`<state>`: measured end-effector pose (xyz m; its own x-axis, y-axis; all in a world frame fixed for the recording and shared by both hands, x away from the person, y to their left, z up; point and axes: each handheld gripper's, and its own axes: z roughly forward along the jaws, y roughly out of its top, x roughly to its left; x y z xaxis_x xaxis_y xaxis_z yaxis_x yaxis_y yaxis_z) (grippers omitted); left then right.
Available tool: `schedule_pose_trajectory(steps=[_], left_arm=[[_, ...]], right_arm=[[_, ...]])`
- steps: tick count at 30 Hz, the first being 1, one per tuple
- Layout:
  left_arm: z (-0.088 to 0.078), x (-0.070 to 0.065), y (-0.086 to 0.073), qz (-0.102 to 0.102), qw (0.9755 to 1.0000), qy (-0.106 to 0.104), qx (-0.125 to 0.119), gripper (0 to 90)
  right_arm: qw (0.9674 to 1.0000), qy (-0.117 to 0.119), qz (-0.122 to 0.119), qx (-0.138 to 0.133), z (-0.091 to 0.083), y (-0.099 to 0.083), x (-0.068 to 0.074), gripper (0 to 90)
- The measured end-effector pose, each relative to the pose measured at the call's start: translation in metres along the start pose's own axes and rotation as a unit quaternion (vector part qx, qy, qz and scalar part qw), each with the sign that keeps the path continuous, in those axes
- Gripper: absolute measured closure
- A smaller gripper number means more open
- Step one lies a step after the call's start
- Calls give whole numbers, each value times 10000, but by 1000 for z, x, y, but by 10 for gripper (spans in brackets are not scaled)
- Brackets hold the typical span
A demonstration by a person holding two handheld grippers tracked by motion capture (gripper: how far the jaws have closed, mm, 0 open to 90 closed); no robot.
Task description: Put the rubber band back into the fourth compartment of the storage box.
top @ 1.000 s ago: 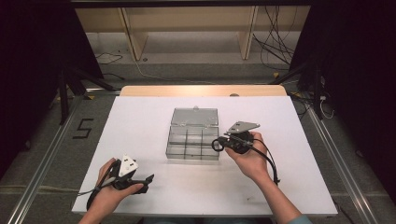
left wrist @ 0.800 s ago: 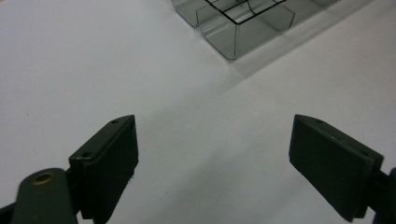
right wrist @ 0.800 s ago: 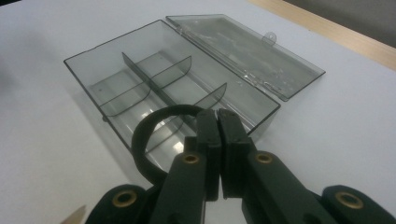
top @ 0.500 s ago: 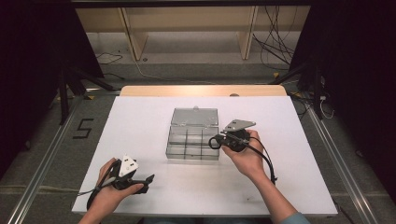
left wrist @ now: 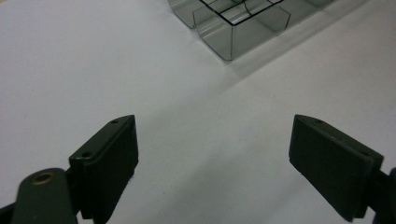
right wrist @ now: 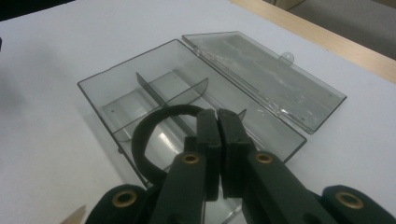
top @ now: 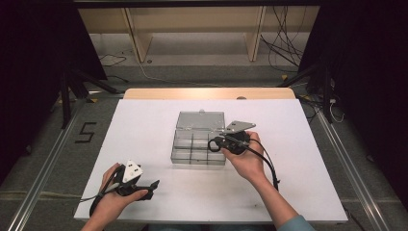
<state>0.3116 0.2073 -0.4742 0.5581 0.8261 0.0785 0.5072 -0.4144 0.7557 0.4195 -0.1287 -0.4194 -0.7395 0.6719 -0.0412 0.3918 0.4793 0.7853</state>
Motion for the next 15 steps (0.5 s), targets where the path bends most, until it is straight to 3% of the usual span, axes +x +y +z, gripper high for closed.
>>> schedule_pose_trajectory(steps=[15], left_arm=[[1,-3,1,12,10000,-40,-19,155]], right_arm=[[10000,10,-23,-22,2,13,6,891]])
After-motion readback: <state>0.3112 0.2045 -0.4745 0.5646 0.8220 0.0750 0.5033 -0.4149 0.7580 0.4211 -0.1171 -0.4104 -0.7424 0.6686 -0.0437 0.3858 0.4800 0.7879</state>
